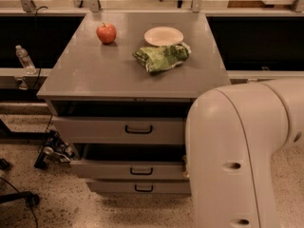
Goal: Open middle drawer
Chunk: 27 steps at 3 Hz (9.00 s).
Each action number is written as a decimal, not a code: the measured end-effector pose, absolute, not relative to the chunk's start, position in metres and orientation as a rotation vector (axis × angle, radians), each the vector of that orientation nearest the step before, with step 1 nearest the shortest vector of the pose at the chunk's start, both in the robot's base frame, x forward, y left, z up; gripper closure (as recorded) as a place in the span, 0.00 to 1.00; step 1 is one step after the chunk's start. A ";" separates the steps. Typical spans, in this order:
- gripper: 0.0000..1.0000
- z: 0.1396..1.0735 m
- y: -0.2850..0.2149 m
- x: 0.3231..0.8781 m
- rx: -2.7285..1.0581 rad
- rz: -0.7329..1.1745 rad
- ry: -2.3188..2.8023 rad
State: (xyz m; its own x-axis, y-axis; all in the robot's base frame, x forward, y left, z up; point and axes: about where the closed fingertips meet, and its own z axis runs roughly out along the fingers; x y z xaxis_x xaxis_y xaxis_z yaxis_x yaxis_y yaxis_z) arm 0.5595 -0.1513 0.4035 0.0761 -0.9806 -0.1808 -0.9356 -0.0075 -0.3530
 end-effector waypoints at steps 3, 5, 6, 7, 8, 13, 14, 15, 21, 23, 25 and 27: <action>1.00 0.393 -0.171 0.513 -1.955 -0.111 1.976; 1.00 0.389 -0.174 0.502 -1.943 -0.093 1.997; 1.00 0.390 -0.174 0.502 -1.943 -0.093 1.998; 1.00 0.390 -0.174 0.501 -1.943 -0.093 1.998; 1.00 0.390 -0.174 0.501 -1.943 -0.093 1.998; 0.62 0.390 -0.174 0.501 -1.943 -0.093 1.998; 0.39 0.390 -0.174 0.501 -1.943 -0.093 1.998; 0.15 0.390 -0.174 0.501 -1.943 -0.093 1.998; 0.85 0.398 -0.167 0.478 -1.956 -0.062 1.951; 1.00 0.392 -0.166 0.458 -1.942 -0.017 1.956; 1.00 0.391 -0.167 0.452 -1.929 -0.003 1.968; 1.00 0.394 -0.174 0.439 -1.897 0.013 1.997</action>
Offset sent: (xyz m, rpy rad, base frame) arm -0.1215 -0.0243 -0.0188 0.0740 0.0212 -0.1696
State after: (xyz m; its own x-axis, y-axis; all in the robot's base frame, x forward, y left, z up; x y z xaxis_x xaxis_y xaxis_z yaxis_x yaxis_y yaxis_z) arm 0.4392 -0.1735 0.3936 -0.0124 -0.9599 -0.2801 -0.9634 0.0864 -0.2536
